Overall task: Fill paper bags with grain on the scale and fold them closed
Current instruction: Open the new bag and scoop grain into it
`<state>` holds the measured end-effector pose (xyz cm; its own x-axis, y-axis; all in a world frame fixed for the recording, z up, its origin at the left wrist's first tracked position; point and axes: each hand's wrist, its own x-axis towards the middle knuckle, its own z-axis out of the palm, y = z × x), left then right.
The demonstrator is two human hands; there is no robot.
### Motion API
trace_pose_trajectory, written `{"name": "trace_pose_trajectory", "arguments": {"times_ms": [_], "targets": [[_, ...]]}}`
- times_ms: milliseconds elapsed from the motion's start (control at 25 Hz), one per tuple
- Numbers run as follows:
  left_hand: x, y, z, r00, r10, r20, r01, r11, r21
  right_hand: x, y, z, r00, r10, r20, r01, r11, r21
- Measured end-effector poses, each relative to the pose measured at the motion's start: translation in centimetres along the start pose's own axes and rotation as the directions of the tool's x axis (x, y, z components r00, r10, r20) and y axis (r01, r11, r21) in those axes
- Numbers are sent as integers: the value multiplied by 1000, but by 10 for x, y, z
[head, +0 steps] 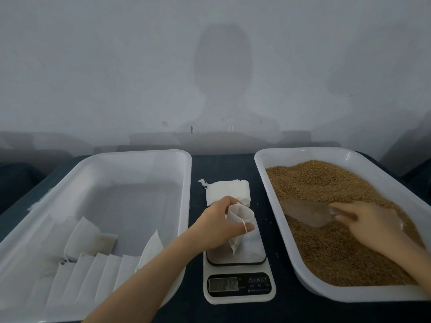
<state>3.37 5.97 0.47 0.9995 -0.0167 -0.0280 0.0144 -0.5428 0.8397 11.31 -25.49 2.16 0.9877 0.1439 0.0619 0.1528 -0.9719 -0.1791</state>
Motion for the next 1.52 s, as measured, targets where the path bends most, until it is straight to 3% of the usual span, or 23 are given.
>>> {"name": "trace_pose_trajectory", "arguments": {"times_ms": [120,520,840,1080,1520], "targets": [[1,0,0,1000,2,2,-2,1000,2,2,5,-5,1000,28,-2,-27,990,142],[0,0,-1,1000,9,9,-9,1000,-5,-2,12,-22,998,60,25,-64,981,186],[0,-1,0,1000,7,3,-7,999,-32,-15,-31,-63,973,-227,-40,229,937,262],[-1,0,1,1000,13,2,-13,1000,-25,-14,-66,-84,915,-397,-74,404,900,163],[-1,5,1,1000,8,16,-7,997,-77,-2,-109,-113,803,-592,-63,547,775,-316]]}}
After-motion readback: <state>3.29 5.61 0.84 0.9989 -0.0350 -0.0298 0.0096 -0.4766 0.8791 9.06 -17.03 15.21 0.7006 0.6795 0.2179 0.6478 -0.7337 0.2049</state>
